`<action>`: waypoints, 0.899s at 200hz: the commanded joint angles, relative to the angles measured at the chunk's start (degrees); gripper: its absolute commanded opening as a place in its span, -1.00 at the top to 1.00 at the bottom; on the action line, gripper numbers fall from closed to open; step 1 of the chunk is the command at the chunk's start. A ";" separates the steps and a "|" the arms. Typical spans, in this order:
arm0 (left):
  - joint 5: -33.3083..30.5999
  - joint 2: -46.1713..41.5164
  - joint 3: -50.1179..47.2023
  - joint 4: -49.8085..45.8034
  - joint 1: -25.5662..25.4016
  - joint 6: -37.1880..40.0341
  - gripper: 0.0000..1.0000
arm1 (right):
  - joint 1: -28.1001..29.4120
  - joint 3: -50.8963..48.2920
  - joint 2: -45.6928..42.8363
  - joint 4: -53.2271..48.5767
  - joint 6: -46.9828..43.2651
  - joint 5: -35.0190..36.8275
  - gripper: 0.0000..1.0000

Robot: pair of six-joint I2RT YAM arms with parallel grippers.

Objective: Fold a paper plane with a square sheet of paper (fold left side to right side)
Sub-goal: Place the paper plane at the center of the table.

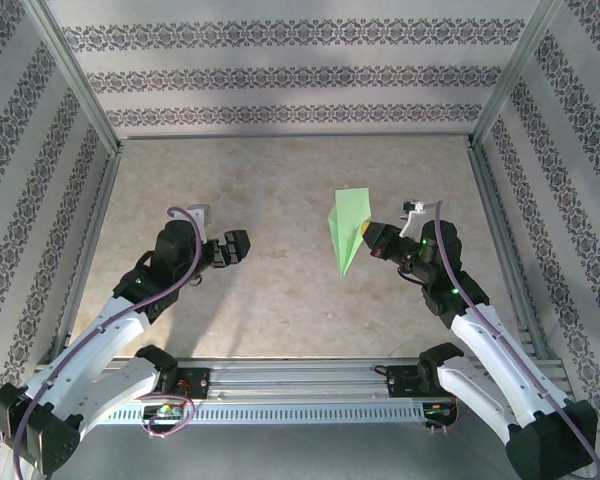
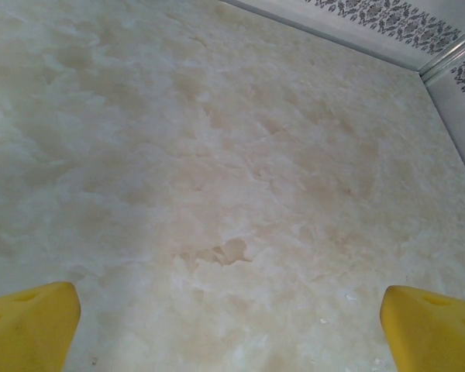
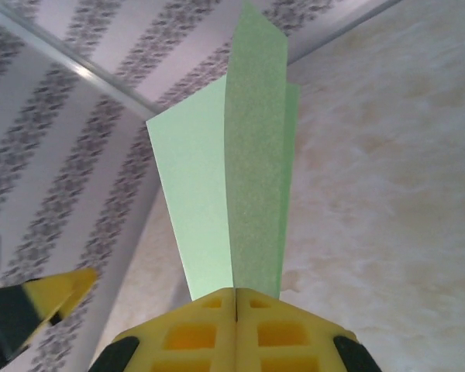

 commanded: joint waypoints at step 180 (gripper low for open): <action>5.53 0.37 -1.75 8.19 1.94 3.12 -0.84 | 7.11 -0.30 40.02 45.42 12.38 -15.21 1.00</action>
